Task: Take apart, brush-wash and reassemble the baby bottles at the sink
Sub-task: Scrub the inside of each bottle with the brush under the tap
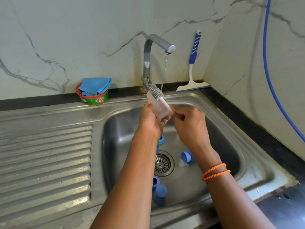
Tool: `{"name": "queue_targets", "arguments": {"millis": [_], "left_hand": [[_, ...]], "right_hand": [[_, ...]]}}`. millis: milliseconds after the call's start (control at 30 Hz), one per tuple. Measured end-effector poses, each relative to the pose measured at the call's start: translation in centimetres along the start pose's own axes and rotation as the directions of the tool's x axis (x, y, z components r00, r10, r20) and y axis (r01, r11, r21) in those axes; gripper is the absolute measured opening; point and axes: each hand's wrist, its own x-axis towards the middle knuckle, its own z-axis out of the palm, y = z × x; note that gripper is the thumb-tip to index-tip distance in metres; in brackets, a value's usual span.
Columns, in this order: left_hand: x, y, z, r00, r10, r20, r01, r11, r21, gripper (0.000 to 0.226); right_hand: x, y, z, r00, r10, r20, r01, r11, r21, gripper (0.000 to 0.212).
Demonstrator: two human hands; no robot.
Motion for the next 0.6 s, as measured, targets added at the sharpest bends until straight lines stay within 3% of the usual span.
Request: {"name": "queue_targets", "arguments": {"millis": [167, 267, 433, 533, 600], "left_hand": [[0.5, 0.8, -0.2, 0.996, 0.018, -0.090, -0.032, 0.986, -0.161, 0.041], [0.5, 0.9, -0.3, 0.996, 0.016, -0.091, -0.029, 0.989, -0.144, 0.039], [0.2, -0.2, -0.2, 0.999, -0.010, -0.030, 0.013, 0.994, 0.109, 0.046], [0.0, -0.5, -0.1, 0.997, -0.058, 0.056, 0.050, 0.991, 0.126, 0.049], [0.0, -0.2, -0.1, 0.994, -0.048, 0.094, 0.040, 0.996, 0.085, 0.069]], "right_hand": [[-0.6, 0.4, -2.9, 0.986, 0.093, 0.139, -0.102, 0.993, 0.056, 0.019], [-0.8, 0.9, -4.0, 0.974, 0.137, 0.180, -0.151, 0.987, 0.063, 0.020], [-0.4, -0.2, -1.3, 0.997, 0.063, 0.054, -0.067, 0.994, 0.088, 0.018], [0.1, -1.0, -0.1, 0.999, 0.034, -0.010, -0.033, 0.997, 0.071, 0.022], [0.2, -1.0, -0.1, 1.000, 0.025, -0.002, -0.025, 0.997, 0.069, 0.028]]}}
